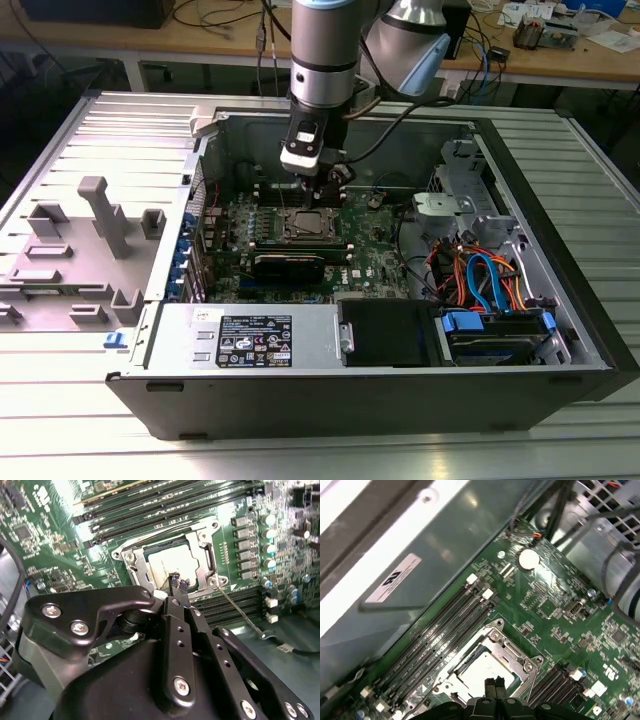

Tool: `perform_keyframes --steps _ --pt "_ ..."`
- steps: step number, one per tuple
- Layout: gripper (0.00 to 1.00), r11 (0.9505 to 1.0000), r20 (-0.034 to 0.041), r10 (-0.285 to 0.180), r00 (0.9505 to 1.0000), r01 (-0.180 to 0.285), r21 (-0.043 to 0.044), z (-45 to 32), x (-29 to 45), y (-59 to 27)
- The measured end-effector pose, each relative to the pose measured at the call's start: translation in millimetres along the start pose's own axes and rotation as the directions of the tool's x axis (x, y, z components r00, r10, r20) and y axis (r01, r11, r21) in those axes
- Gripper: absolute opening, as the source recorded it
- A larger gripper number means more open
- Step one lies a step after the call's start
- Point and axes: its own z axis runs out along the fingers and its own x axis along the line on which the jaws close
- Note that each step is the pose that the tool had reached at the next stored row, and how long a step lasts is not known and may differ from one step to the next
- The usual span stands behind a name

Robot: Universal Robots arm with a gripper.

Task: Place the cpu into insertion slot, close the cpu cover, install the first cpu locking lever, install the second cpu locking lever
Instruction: 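Install the first cpu locking lever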

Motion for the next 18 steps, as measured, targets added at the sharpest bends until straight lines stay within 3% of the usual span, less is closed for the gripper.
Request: perform_keyframes --steps 16,18 --pt "0.11 0.9999 0.0004 -0.011 0.9999 0.011 -0.0002 -0.1 -0.1 -0.2" --pt "0.11 0.9993 0.0011 -0.037 0.9993 0.037 -0.0008 0.0 1.2 -1.6"
